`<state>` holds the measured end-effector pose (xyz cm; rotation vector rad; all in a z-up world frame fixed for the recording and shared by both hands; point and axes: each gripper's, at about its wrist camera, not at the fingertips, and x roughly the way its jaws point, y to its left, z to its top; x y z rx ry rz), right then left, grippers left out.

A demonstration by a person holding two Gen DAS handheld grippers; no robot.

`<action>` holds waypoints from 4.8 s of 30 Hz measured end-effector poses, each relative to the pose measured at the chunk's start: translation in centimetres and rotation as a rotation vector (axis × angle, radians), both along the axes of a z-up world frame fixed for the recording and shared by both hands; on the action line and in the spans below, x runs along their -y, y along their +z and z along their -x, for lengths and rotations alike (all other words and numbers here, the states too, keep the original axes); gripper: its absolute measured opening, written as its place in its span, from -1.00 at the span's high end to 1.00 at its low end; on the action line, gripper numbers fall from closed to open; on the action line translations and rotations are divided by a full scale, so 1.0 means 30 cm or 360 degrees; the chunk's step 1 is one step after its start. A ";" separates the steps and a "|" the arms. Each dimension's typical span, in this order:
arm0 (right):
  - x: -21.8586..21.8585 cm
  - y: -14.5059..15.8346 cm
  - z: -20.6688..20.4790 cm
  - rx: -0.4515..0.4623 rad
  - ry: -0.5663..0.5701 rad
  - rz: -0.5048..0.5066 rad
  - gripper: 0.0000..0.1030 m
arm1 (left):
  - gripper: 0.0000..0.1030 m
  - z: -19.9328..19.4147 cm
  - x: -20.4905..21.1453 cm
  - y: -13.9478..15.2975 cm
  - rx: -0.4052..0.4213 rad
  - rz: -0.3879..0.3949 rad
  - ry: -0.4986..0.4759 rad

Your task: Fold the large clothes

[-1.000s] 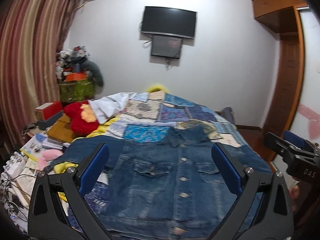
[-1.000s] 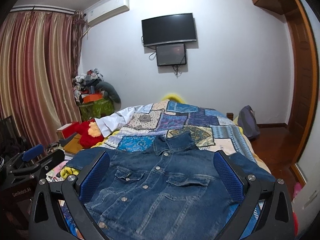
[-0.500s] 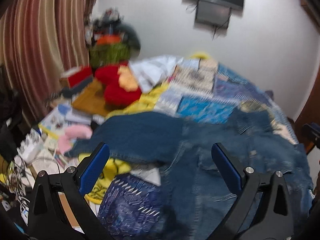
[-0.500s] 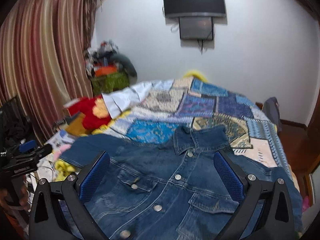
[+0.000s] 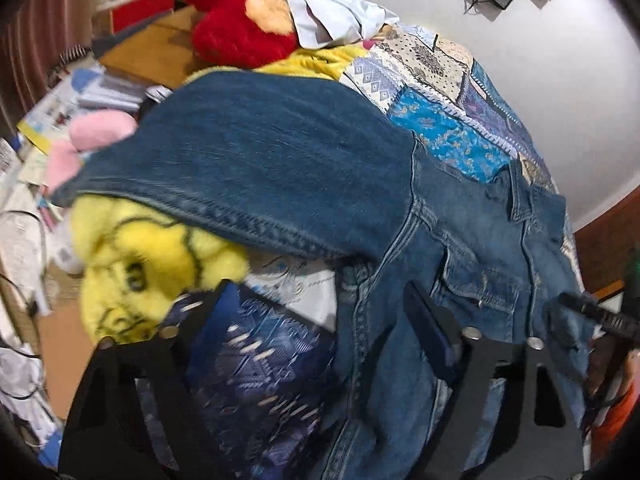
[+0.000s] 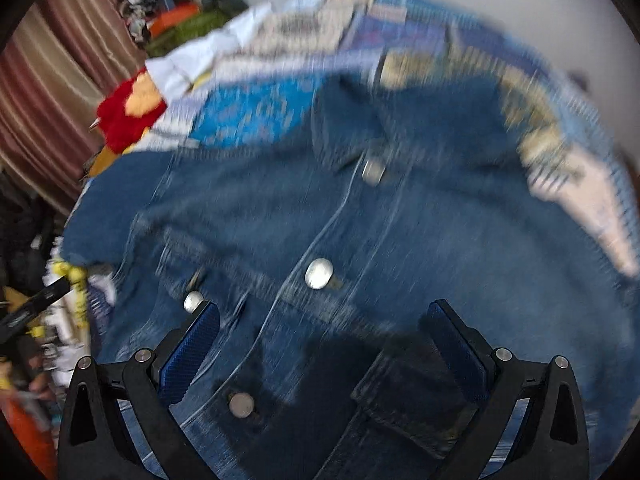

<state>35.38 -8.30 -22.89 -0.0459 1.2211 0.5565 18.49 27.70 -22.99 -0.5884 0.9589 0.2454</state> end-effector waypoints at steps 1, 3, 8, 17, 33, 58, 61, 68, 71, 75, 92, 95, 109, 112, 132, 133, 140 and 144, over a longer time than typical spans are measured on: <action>-0.001 -0.010 -0.002 -0.0022 -0.0004 -0.0017 -1.00 | -0.32 -0.017 -0.014 -0.010 0.0005 0.0026 0.0011; 0.001 -0.022 0.003 -0.0035 -0.0022 -0.0024 -1.00 | -0.06 -0.054 -0.055 -0.029 0.0007 0.0097 0.0044; -0.003 -0.033 0.014 -0.0041 -0.0015 -0.0031 -1.00 | 0.30 -0.124 -0.123 -0.054 -0.0021 0.0125 0.0102; 0.037 0.033 0.020 -0.0041 -0.0052 -0.0127 -1.00 | 0.78 -0.203 0.107 0.219 0.0113 -0.0623 0.0014; 0.357 0.354 0.218 0.0259 -0.0257 -0.0371 -1.00 | 0.81 -0.301 0.373 -0.067 -0.0221 -0.0154 -0.0343; 0.442 0.352 0.280 0.0271 -0.0330 -0.0433 -1.00 | 0.74 -0.216 0.078 0.242 -0.0001 -0.0585 0.0134; 0.489 0.363 0.279 0.0281 -0.0389 -0.0488 -1.00 | 0.75 -0.253 0.224 0.354 0.0151 -0.0742 -0.0040; 0.595 0.373 0.287 0.0292 -0.0511 -0.0552 -1.00 | 0.77 -0.353 0.751 0.306 0.0260 -0.0823 -0.0767; 0.629 0.374 0.312 0.0292 -0.0516 -0.0553 -1.00 | 0.76 -0.413 0.847 0.143 0.0019 -0.0655 -0.0935; 0.687 0.383 0.357 0.0349 -0.0538 -0.0495 -1.00 | 0.55 -0.392 0.879 0.039 -0.0139 -0.0465 -0.1039; 0.576 0.361 0.390 0.0526 -0.0438 -0.0275 -1.00 | -0.34 -0.272 0.232 0.067 -0.0136 -0.0130 -0.0385; 0.528 0.332 0.391 0.0503 -0.0389 -0.0236 -1.00 | -0.34 -0.317 0.182 -0.016 -0.0179 0.0056 -0.0341; 0.556 0.257 0.376 0.0517 -0.0393 -0.0165 -1.00 | 0.79 -0.411 0.483 0.270 0.0030 -0.0495 -0.0636; 0.608 0.252 0.374 0.0514 -0.0438 -0.0199 -1.00 | 0.80 -0.425 0.644 0.460 0.0233 -0.0715 -0.0707; 0.796 0.251 0.360 0.0436 -0.0581 -0.0306 -1.00 | -0.15 -0.416 1.221 0.572 0.0489 -0.0647 -0.1328; 0.788 0.244 0.344 0.0408 -0.0573 -0.0323 -1.00 | -0.29 -0.417 1.159 0.558 0.0464 -0.0643 -0.1256; 0.697 0.156 0.187 0.0140 -0.0512 -0.0412 -1.00 | -0.32 -0.445 0.752 0.367 0.0071 -0.0703 -0.0916; 0.660 0.084 0.114 0.0000 -0.0533 -0.0391 -1.00 | -0.32 -0.394 0.532 0.250 -0.0110 -0.0804 -0.0794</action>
